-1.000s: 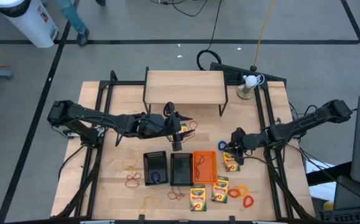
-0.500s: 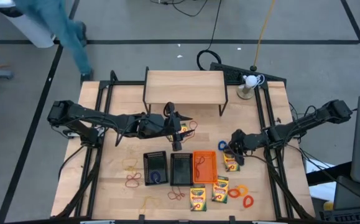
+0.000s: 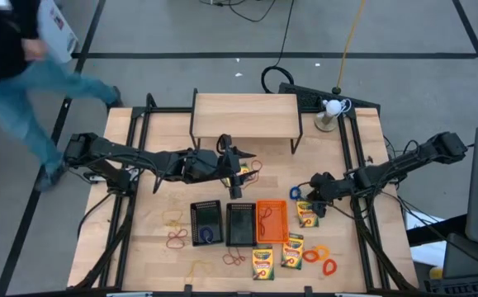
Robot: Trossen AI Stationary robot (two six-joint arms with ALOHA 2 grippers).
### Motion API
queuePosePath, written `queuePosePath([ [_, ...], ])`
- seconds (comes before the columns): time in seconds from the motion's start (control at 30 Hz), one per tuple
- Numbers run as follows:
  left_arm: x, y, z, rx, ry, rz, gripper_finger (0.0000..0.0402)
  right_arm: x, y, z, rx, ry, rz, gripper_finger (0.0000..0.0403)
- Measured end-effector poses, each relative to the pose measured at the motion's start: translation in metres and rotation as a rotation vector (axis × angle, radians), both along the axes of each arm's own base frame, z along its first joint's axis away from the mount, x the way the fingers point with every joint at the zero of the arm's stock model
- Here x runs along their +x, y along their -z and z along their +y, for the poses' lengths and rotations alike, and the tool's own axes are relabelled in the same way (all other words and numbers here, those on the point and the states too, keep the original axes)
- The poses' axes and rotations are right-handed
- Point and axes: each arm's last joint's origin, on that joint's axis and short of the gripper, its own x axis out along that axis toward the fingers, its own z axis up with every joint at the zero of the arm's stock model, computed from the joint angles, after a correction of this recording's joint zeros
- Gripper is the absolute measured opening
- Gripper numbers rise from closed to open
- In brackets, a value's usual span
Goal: Pick & Place Office Desk Supplies
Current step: Put the blue spring keychain into the left black bin
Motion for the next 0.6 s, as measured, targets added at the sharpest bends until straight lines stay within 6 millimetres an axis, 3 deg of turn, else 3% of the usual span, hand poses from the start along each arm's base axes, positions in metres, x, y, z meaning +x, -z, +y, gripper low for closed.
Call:
queuePosePath([
  [0.6,0.002,-0.003,0.012,-0.009,-0.033,-0.035,0.0212,0.007,-0.006,-0.001,-0.102,0.017,-0.109,0.0088],
])
